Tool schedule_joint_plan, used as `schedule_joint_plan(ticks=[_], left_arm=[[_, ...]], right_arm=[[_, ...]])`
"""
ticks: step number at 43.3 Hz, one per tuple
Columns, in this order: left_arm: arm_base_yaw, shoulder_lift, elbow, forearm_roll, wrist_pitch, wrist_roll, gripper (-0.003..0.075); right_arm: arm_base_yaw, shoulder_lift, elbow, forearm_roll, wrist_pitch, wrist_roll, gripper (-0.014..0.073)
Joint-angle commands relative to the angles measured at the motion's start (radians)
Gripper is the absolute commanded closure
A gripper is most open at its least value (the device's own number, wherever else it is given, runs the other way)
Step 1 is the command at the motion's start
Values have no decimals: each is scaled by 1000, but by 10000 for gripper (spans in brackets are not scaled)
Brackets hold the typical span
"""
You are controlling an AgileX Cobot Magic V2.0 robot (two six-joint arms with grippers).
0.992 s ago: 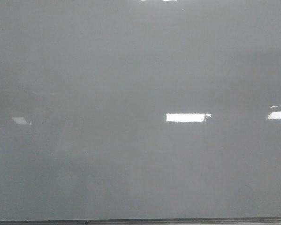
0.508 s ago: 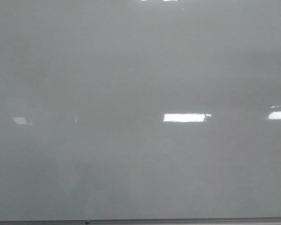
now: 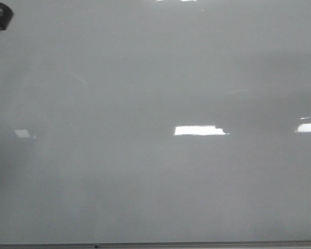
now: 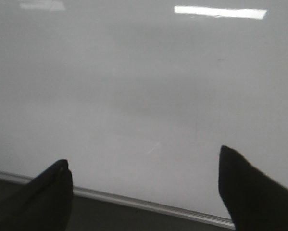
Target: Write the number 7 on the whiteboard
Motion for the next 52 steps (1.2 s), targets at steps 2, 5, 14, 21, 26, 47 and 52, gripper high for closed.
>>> schedule_joint_plan(ticks=[2,5,14,21,26,47,52], left_arm=[[-105,-17,-40,-5,16,210,741],[-157,-17,-40,-5,11,219,741],[-282,-17,-40,-5,-40,220,741],[-350,-18,-40,-34,-59,287,741],[-387,-24,-40,-94,-65,341,741],[-397,-26,-40,-166,-85,349,741],[-397,-26,-40,-180,-87,349,741]], right_arm=[[92,107,-99,49,19,-108,-39],[157,170,-144,97,72,-170,-39],[357,345,-268,288,172,-422,-39],[483,467,-363,385,148,-584,-39],[527,553,-437,406,119,-629,-39],[623,764,-616,473,97,-675,-39],[624,785,-630,499,90,-692,-31]])
